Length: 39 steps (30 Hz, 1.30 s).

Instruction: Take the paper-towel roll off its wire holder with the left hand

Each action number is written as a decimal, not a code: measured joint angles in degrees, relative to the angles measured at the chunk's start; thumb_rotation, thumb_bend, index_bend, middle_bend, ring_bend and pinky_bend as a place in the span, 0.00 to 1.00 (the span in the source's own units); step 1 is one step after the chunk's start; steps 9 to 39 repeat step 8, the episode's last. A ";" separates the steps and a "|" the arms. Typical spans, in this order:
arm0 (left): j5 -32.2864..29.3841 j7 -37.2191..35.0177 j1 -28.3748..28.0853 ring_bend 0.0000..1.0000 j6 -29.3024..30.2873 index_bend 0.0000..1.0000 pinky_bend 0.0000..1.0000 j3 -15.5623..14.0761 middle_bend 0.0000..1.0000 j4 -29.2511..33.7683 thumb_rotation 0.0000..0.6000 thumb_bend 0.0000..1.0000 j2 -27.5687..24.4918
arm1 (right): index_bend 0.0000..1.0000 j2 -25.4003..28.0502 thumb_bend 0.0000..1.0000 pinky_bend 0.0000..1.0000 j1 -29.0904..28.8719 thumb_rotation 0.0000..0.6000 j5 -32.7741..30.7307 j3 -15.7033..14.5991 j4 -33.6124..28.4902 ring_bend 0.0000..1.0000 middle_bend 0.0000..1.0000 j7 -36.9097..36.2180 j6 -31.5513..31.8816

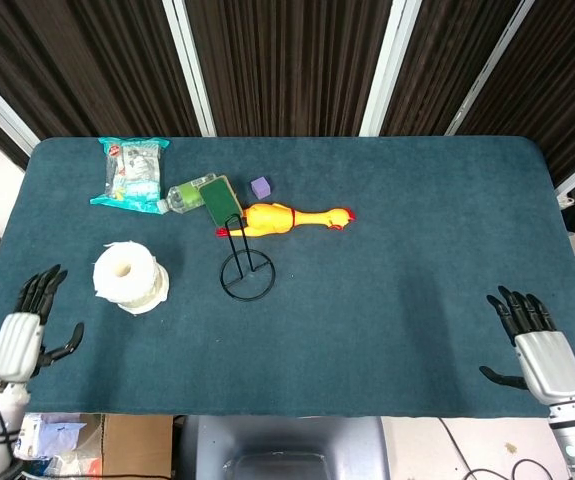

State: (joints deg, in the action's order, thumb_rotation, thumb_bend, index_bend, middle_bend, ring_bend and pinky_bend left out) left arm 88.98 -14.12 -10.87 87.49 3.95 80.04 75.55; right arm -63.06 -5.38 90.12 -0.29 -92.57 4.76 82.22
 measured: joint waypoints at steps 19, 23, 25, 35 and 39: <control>3.35 12.17 3.13 0.00 1.29 0.00 0.00 -4.44 0.00 0.13 1.00 0.44 -2.09 | 0.00 -0.97 0.05 0.00 0.26 1.00 0.23 0.09 -0.40 0.00 0.00 1.82 0.60; 3.35 12.17 3.13 0.00 1.29 0.00 0.00 -4.44 0.00 0.13 1.00 0.44 -2.09 | 0.00 -0.97 0.05 0.00 0.26 1.00 0.23 0.09 -0.40 0.00 0.00 1.82 0.60; 3.35 12.17 3.13 0.00 1.29 0.00 0.00 -4.44 0.00 0.13 1.00 0.44 -2.09 | 0.00 -0.97 0.05 0.00 0.26 1.00 0.23 0.09 -0.40 0.00 0.00 1.82 0.60; 3.35 12.17 3.13 0.00 1.29 0.00 0.00 -4.44 0.00 0.13 1.00 0.44 -2.09 | 0.00 -0.97 0.05 0.00 0.26 1.00 0.23 0.09 -0.40 0.00 0.00 1.82 0.60; 3.35 12.17 3.13 0.00 1.29 0.00 0.00 -4.44 0.00 0.13 1.00 0.44 -2.09 | 0.00 -0.97 0.05 0.00 0.26 1.00 0.23 0.09 -0.40 0.00 0.00 1.82 0.60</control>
